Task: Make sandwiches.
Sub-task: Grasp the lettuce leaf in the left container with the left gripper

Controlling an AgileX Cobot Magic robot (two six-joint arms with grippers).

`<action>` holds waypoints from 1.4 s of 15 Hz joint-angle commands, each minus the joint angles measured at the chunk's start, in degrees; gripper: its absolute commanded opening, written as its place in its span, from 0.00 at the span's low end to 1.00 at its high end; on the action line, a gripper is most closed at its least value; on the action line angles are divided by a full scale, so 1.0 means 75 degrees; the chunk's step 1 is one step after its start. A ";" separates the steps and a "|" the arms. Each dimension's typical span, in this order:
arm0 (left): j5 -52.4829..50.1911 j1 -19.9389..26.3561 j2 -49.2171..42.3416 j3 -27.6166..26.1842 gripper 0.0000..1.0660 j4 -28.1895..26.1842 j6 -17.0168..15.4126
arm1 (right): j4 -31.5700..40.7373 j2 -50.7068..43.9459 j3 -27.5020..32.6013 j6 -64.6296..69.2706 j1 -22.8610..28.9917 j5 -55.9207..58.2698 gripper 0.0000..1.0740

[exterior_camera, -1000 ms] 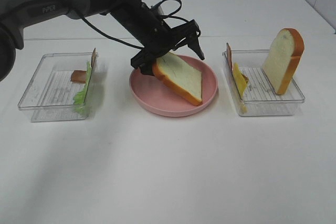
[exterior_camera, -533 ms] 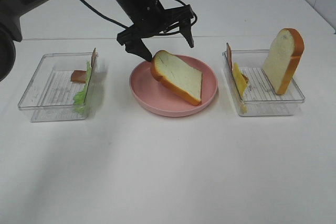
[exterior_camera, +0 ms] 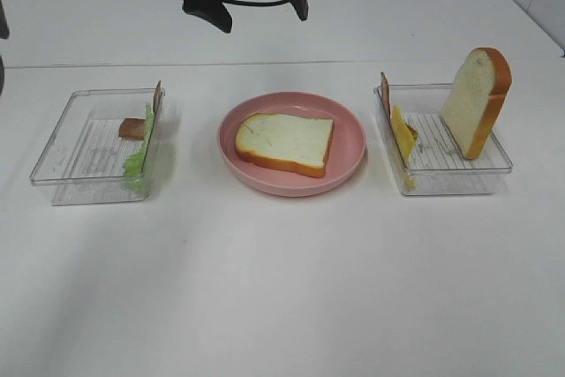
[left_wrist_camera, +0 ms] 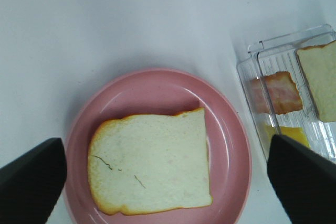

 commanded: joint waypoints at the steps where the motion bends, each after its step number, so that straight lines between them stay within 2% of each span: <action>1: 0.0802 0.0023 -0.0703 -0.0053 0.91 0.0565 0.0313 | -0.0031 -0.0206 0.0031 -0.0069 -0.0023 -0.0076 0.90; 4: 0.0802 0.0252 -0.1467 -0.0053 0.91 0.1039 0.0428 | -0.0031 -0.0206 0.0031 -0.0069 -0.0023 -0.0076 0.90; 7: 0.0802 0.0626 -0.1956 -0.0023 0.91 0.0833 0.0489 | -0.0023 -0.0206 0.0031 -0.0069 -0.0023 -0.0076 0.90; 11: 0.0802 0.1207 -0.2918 0.1749 0.90 0.0825 0.0596 | -0.0023 -0.0206 0.0031 -0.0069 -0.0023 -0.0076 0.90; 13: 0.0802 0.1581 -0.3392 0.3461 0.90 0.0726 0.0657 | -0.0023 -0.0206 0.0031 -0.0069 -0.0023 -0.0076 0.90; 14: 0.0802 0.1642 -0.3537 0.4049 0.89 0.0756 0.0695 | -0.0023 -0.0206 0.0031 -0.0069 -0.0023 -0.0076 0.90; 17: 0.0795 0.1665 -0.3621 0.5218 0.89 0.0963 0.0710 | -0.0023 -0.0206 0.0031 -0.0069 -0.0023 -0.0076 0.90; 21: 0.0657 0.1665 -0.3598 0.5477 0.89 0.0993 0.0680 | -0.0023 -0.0206 0.0031 -0.0069 -0.0023 -0.0076 0.90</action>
